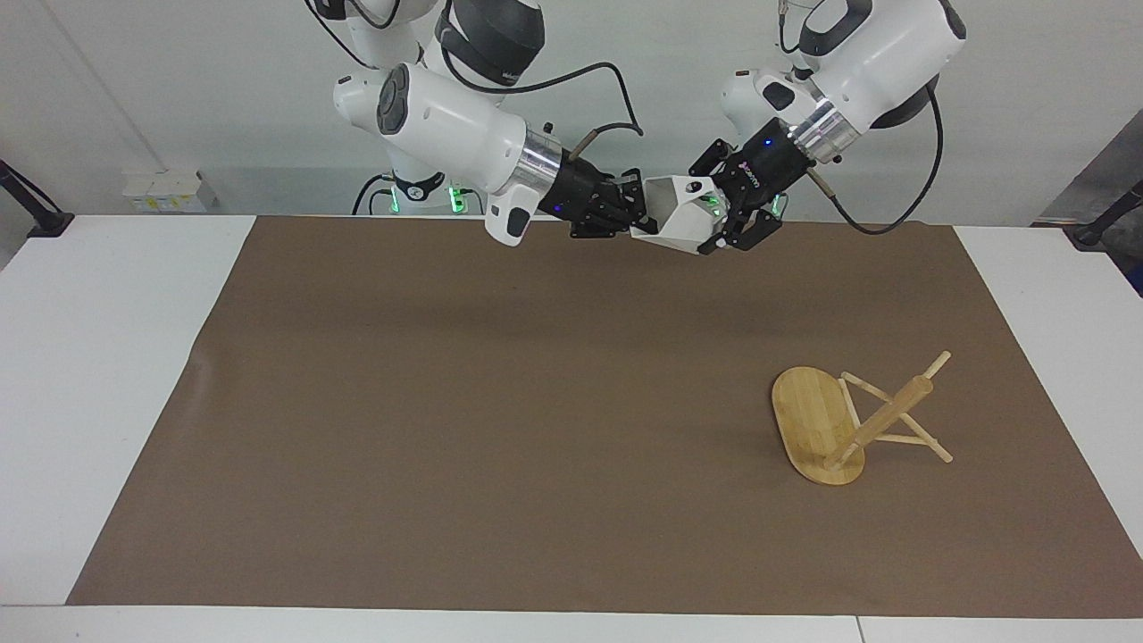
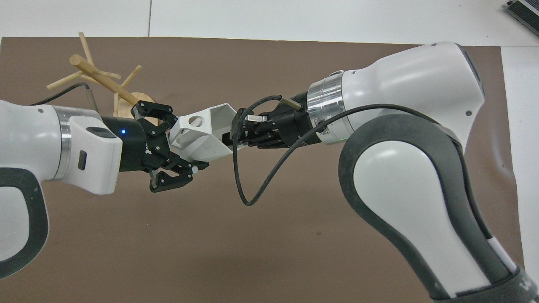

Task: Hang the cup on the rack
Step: 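Close the left gripper on the white cup body, then pull the cup back with the left gripper while the right gripper withdraws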

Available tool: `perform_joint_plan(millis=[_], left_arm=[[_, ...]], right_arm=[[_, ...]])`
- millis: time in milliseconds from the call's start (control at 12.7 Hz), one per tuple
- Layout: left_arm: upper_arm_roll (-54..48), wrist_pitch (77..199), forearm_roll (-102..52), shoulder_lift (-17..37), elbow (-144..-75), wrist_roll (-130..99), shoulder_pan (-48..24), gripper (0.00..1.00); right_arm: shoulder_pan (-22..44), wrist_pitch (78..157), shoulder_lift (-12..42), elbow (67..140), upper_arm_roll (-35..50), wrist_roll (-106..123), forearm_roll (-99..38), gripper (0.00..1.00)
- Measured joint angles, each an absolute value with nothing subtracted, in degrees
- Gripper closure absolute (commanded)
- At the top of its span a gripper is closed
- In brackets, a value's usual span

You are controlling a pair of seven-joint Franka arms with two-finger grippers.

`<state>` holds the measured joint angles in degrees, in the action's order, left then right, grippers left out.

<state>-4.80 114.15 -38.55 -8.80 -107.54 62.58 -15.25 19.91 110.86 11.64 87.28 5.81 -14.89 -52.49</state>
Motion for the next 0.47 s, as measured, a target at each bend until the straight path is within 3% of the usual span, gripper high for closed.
perform_joint_plan(millis=[471], left_arm=[[-4.6, 114.2, -36.1, -8.7, -107.5, 61.6, -15.2, 1.0]], right_arm=[[19.9, 110.9, 11.6, 87.1, 5.8, -14.9, -52.5, 0.0]])
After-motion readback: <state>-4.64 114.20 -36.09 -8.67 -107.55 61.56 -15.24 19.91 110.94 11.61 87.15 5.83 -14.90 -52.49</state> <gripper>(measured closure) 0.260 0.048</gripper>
